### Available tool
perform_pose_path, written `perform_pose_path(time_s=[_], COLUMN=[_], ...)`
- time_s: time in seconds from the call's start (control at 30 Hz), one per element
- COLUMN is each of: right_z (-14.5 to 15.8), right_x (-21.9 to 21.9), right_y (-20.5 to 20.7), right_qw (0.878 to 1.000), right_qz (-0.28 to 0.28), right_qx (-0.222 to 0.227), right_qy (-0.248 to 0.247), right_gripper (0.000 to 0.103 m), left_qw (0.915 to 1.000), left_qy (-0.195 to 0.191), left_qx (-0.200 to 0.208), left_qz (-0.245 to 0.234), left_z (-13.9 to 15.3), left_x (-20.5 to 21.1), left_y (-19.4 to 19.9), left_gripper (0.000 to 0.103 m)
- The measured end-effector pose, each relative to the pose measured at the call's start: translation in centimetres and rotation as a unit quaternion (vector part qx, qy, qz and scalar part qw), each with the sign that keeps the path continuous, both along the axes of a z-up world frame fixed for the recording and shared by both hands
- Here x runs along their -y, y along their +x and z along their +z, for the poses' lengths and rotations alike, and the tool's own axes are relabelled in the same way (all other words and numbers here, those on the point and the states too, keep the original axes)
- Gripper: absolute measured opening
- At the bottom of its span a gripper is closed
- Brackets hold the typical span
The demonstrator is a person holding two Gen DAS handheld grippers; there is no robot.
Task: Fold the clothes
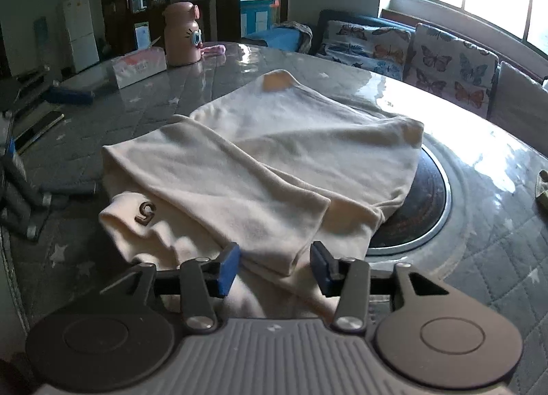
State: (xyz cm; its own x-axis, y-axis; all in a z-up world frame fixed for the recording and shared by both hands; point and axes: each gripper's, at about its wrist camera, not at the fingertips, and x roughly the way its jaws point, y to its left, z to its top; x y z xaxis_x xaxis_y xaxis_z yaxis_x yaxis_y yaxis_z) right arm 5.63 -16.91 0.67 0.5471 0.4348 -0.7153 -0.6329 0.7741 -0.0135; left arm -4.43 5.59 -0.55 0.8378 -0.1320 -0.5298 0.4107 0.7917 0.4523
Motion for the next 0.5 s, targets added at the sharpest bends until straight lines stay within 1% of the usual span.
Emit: perform_pose_path(time_s=[0.03, 0.07, 0.1, 0.17, 0.2, 0.23, 0.27, 0.3, 0.33, 0.37, 0.4, 0.43, 0.47, 0.5], right_z=[0.2, 0.4, 0.6, 0.9, 1.0, 1.1, 1.1, 1.1, 1.0, 1.0, 0.9, 0.8, 0.7, 0.6], right_x=[0.1, 0.2, 0.3, 0.5, 0.6, 0.8, 0.9, 1.0, 1.1, 1.1, 1.2, 1.1, 1.1, 1.0], right_y=[-0.2, -0.4, -0.6, -1.1, -1.2, -1.4, -1.5, -1.7, -1.9, -2.2, -2.4, -2.7, -2.9, -3.1], right_qw=[1.0, 1.0, 1.0, 1.0, 0.999, 0.999, 0.999, 0.999, 0.999, 0.998, 0.998, 0.998, 0.997, 0.997], right_qz=[0.001, 0.005, 0.008, 0.015, 0.018, 0.021, 0.025, 0.031, 0.038, 0.044, 0.05, 0.055, 0.06, 0.065], right_qx=[0.005, 0.01, 0.015, 0.025, 0.029, 0.029, 0.029, 0.029, 0.028, 0.028, 0.028, 0.029, 0.031, 0.033], right_qy=[0.001, 0.0, -0.002, -0.008, -0.01, -0.012, -0.012, -0.013, -0.017, -0.021, -0.025, -0.03, -0.034, -0.038], right_gripper=[0.064, 0.072, 0.075, 0.084, 0.085, 0.088, 0.093, 0.095, 0.097, 0.097, 0.098, 0.099, 0.1, 0.1], left_qw=[0.9999, 0.9997, 0.9995, 0.9988, 0.9985, 0.9982, 0.9979, 0.9976, 0.9973, 0.9971, 0.9969, 0.9966, 0.9964, 0.9962], left_qy=[0.005, 0.008, 0.01, 0.013, 0.011, 0.009, 0.006, 0.003, 0.0, -0.004, -0.011, -0.017, -0.024, -0.03], left_qx=[-0.003, -0.005, -0.007, -0.011, -0.013, -0.016, -0.017, -0.018, -0.02, -0.022, -0.024, -0.027, -0.03, -0.032], left_qz=[-0.012, -0.023, -0.03, -0.045, -0.051, -0.057, -0.062, -0.067, -0.07, -0.072, -0.074, -0.075, -0.075, -0.075], left_z=[-0.3, -0.6, -0.9, -1.3, -1.4, -1.5, -1.6, -1.7, -1.8, -1.9, -1.9, -1.9, -2.0, -2.0], left_x=[0.4, 0.8, 1.1, 1.7, 1.9, 2.0, 2.1, 2.2, 2.3, 2.4, 2.4, 2.4, 2.4, 2.4], left_y=[-0.2, -0.3, -0.3, -0.2, -0.1, 0.1, 0.2, 0.4, 0.5, 0.7, 0.9, 1.0, 1.1, 1.3], left_gripper=[0.1, 0.098, 0.096, 0.088, 0.086, 0.081, 0.074, 0.071, 0.063, 0.057, 0.054, 0.048, 0.04, 0.035])
